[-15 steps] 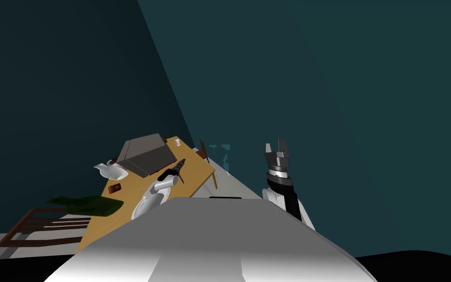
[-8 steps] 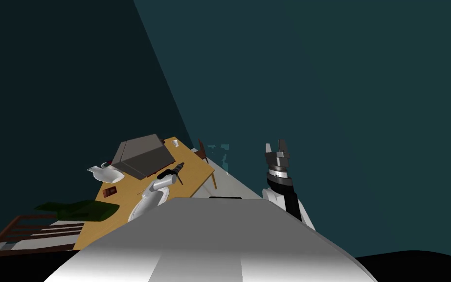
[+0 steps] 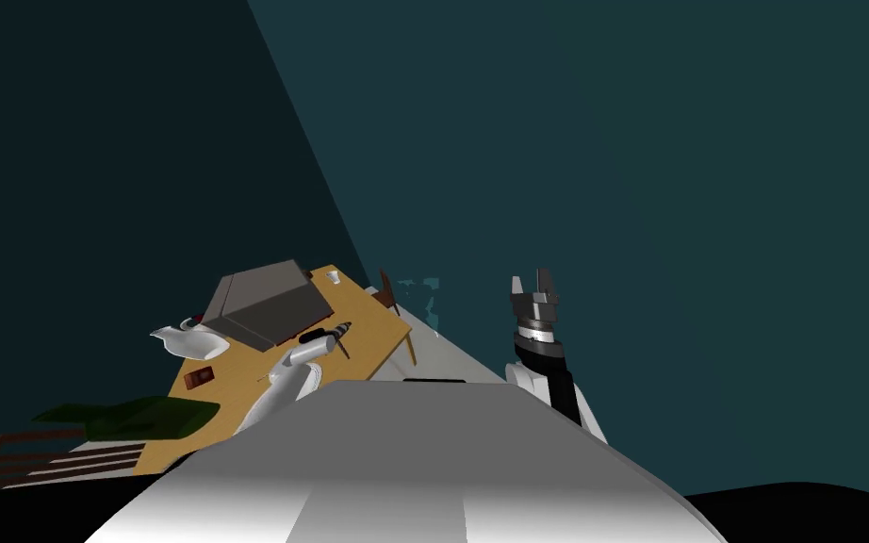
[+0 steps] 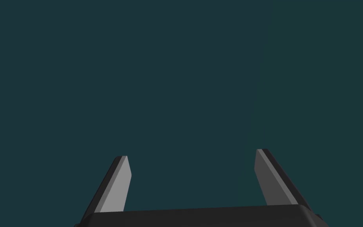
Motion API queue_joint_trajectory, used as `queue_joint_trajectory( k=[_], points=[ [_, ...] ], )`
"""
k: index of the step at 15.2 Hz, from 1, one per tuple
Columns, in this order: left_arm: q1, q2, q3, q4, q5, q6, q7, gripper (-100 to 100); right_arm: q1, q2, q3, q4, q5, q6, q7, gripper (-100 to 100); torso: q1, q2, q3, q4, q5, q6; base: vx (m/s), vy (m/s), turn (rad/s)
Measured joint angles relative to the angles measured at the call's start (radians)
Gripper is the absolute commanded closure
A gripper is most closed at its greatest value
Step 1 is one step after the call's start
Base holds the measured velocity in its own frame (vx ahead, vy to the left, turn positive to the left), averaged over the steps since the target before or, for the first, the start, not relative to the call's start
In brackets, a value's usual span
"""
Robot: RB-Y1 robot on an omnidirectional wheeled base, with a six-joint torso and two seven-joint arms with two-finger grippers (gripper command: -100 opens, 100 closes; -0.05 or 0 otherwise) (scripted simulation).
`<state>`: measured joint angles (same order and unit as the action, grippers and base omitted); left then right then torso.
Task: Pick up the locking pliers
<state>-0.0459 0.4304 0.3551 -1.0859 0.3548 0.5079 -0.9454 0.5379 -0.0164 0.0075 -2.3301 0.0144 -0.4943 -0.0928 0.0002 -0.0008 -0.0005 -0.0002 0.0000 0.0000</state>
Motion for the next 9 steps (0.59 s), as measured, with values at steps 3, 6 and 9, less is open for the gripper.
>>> queue_joint_trajectory(
  k=[3,6,9],
  points=[
    [-0.02,0.011,0.015,0.054,0.005,0.056,-0.037,-100,0.0,0.0,0.0,0.0,0.0,0.0,0.0,0,0.0,0.0,0.0,0.0,0.0,0.0,0.008,0.002,-0.046],
    [-0.041,0.028,0.026,0.105,0.019,0.104,-0.072,-100,0.0,0.0,0.0,0.0,0.0,0.0,0.0,0,0.0,0.0,0.0,0.0,0.0,0.0,0.008,0.001,-0.033],
    [-0.074,0.052,0.041,0.181,0.038,0.153,-0.119,-100,0.0,0.0,0.0,0.0,0.0,0.0,0.0,0,0.0,0.0,0.0,0.0,0.0,0.0,0.011,0.001,-0.061]
  ],
)
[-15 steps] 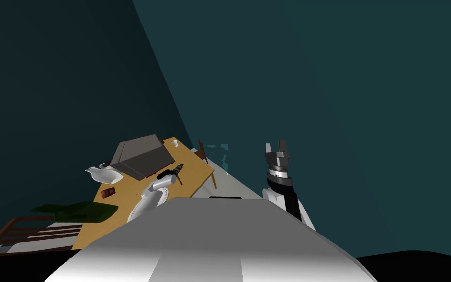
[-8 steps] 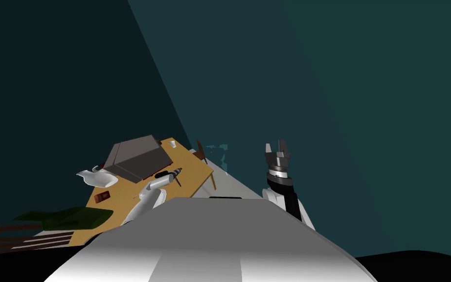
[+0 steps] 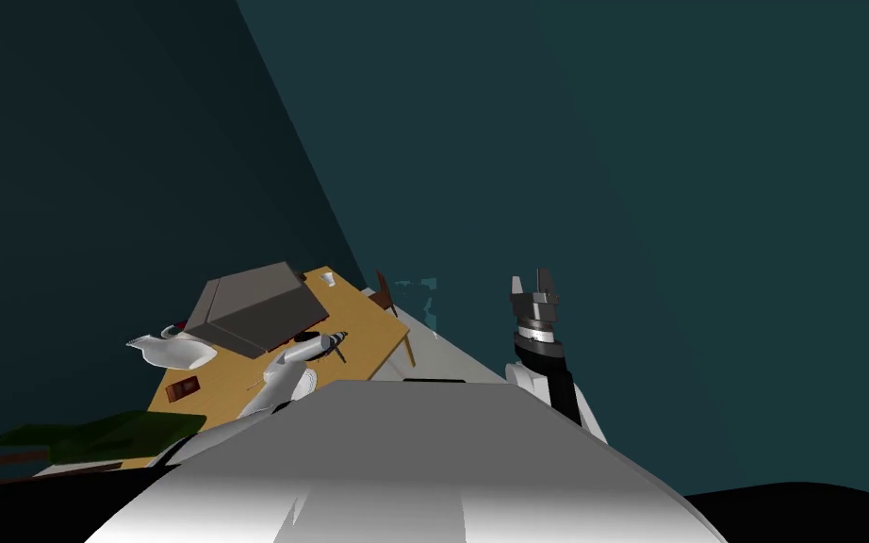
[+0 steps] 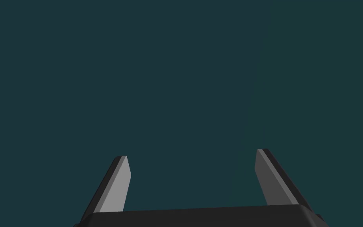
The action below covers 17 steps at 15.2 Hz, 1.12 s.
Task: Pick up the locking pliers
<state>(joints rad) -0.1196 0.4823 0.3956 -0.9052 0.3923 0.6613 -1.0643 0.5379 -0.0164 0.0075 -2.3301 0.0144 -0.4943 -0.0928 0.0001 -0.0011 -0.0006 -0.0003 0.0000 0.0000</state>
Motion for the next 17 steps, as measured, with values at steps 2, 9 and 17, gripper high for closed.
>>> queue_joint_trajectory(
  k=[2,9,17],
  points=[
    [-0.01,0.013,0.011,0.036,0.008,0.039,-0.03,-100,0.0,0.0,0.0,0.0,0.0,0.0,0.0,0,0.0,0.0,0.0,0.0,0.0,0.0,0.011,0.002,-0.048],
    [-0.059,0.059,0.042,0.162,0.031,0.154,-0.112,-100,0.0,0.0,0.0,0.0,0.0,0.0,0.0,0,0.0,0.0,0.0,0.0,0.0,0.0,0.012,0.0,-0.045],
    [-0.103,0.087,0.032,0.248,0.037,0.221,-0.134,-100,0.0,0.0,0.0,0.0,0.0,0.0,0.0,0,0.004,0.004,0.002,0.001,0.001,0.001,-0.016,0.025,-0.077]
  ],
)
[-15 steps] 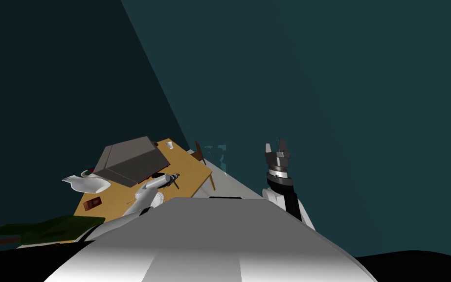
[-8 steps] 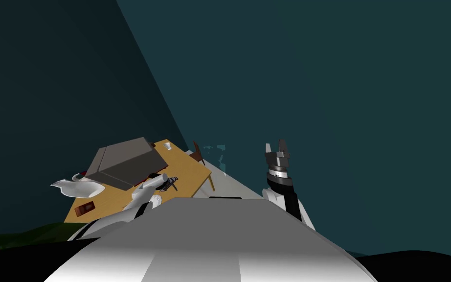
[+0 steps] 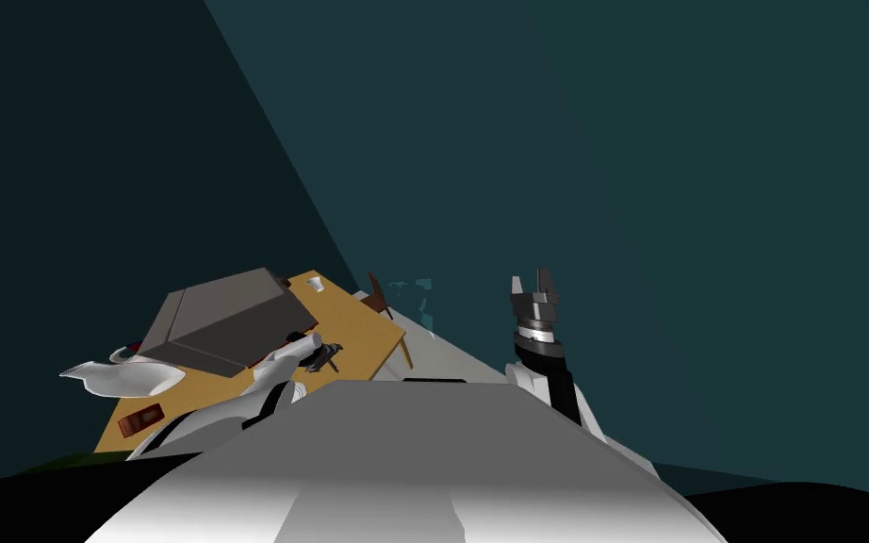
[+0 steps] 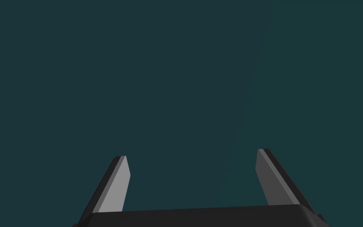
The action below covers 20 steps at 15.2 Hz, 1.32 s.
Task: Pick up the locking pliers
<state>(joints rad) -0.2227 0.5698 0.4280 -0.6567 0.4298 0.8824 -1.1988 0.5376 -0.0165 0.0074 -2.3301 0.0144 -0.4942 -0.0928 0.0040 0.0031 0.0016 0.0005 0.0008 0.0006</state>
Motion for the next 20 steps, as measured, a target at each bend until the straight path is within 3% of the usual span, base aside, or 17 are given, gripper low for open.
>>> queue_joint_trajectory(
  k=[11,14,16,20],
  points=[
    [-0.049,-0.031,-0.125,0.019,-0.046,-0.011,0.223,-100,0.0,0.0,0.0,0.0,0.0,0.0,0.0,0,0.002,0.003,0.002,0.001,0.001,-0.001,-0.081,0.087,-0.104],
    [-0.072,-0.034,-0.157,0.048,-0.054,-0.024,0.273,-100,0.0,0.0,0.0,0.0,0.0,0.0,0.0,0,0.002,0.003,0.002,0.001,0.0,0.0,-0.087,0.075,-0.132],
    [-0.071,-0.038,-0.167,0.04,-0.058,-0.023,0.308,-100,0.0,0.0,0.0,0.0,0.0,0.0,0.0,0,0.001,0.001,0.001,0.0,0.0,-0.001,-0.059,0.061,-0.045],
    [-0.088,-0.052,-0.22,0.041,-0.078,-0.023,0.391,-100,0.0,0.0,0.0,0.0,0.0,0.0,0.0,0,0.002,0.003,0.002,0.001,0.001,0.0,-0.096,0.084,-0.143]
  ],
)
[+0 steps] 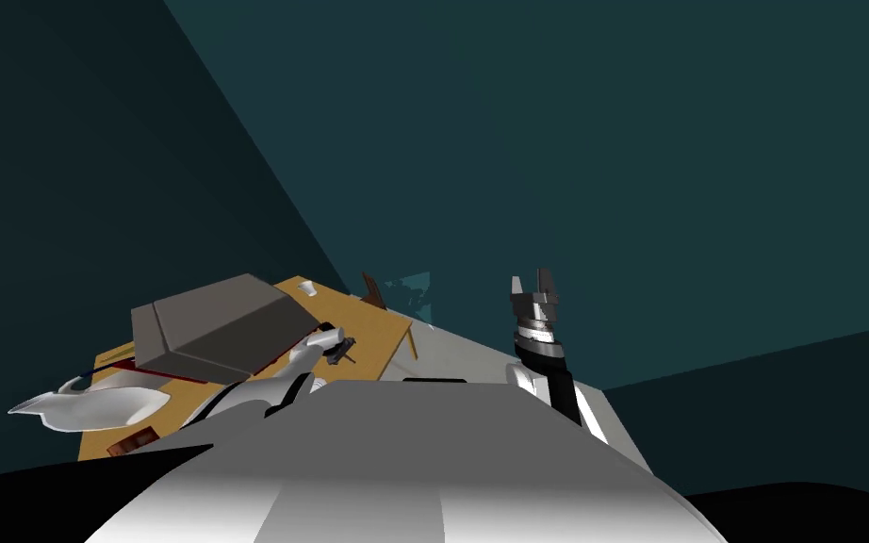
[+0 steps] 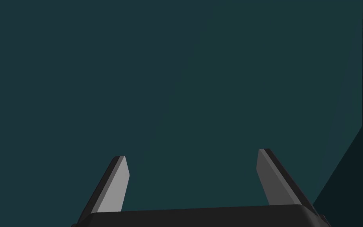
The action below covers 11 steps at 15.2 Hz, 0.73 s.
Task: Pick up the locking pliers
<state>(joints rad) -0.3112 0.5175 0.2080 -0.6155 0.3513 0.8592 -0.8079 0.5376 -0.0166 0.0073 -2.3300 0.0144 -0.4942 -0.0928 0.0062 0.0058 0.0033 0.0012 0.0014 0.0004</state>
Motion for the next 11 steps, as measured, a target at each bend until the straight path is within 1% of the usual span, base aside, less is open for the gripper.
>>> queue_joint_trajectory(
  k=[1,3,5,6,7,8,9,10,11],
  points=[
    [-0.003,-0.005,-0.015,-0.004,-0.006,0.001,0.024,-100,0.0,0.0,0.0,0.0,0.0,0.0,0.0,0,0.001,0.0,0.0,0.0,0.0,0.0,-0.069,0.081,-0.079],
    [-0.01,-0.006,-0.026,0.003,-0.008,-0.002,0.062,-100,0.0,0.0,0.0,0.0,0.0,0.0,0.0,0,-0.001,-0.002,-0.001,0.0,0.0,-0.001,-0.057,0.065,-0.06],
    [-0.019,-0.012,-0.054,0.004,-0.019,-0.002,0.104,-100,0.0,0.0,0.0,0.0,0.0,0.0,0.0,0,0.001,-0.001,0.0,0.0,0.0,0.0,-0.092,0.08,-0.127],
    [-0.023,-0.014,-0.062,0.007,-0.021,-0.004,0.123,-100,0.0,0.0,0.0,0.0,0.0,0.0,0.0,0,0.0,-0.001,0.0,0.0,0.0,-0.001,-0.109,0.067,-0.162],
    [-0.028,-0.018,-0.078,0.01,-0.027,-0.006,0.144,-100,0.0,0.0,0.0,0.0,0.0,0.0,0.0,0,0.0,0.0,0.0,0.0,0.0,0.0,-0.124,0.078,-0.178],
    [-0.037,-0.021,-0.093,0.019,-0.031,-0.01,0.165,-100,0.0,0.0,0.0,0.0,0.0,0.0,0.0,0,0.0,0.001,0.001,0.0,0.0,0.0,-0.091,0.063,-0.069],
    [-0.042,-0.022,-0.1,0.024,-0.033,-0.013,0.184,-100,0.0,0.0,0.0,0.0,0.0,0.0,0.0,0,0.0,0.0,0.0,0.0,0.0,-0.001,-0.056,0.041,0.011],
    [-0.043,-0.023,-0.103,0.024,-0.034,-0.013,0.201,-100,0.0,0.0,0.0,0.0,0.0,0.0,0.0,0,-0.001,-0.001,0.0,0.0,0.0,-0.001,-0.086,0.075,-0.135],
    [-0.041,-0.027,-0.118,0.014,-0.041,-0.011,0.222,-100,0.0,0.0,0.0,0.0,0.0,0.0,0.0,0,0.0,-0.001,0.0,0.0,0.0,0.0,-0.112,0.085,-0.182]
  ],
)
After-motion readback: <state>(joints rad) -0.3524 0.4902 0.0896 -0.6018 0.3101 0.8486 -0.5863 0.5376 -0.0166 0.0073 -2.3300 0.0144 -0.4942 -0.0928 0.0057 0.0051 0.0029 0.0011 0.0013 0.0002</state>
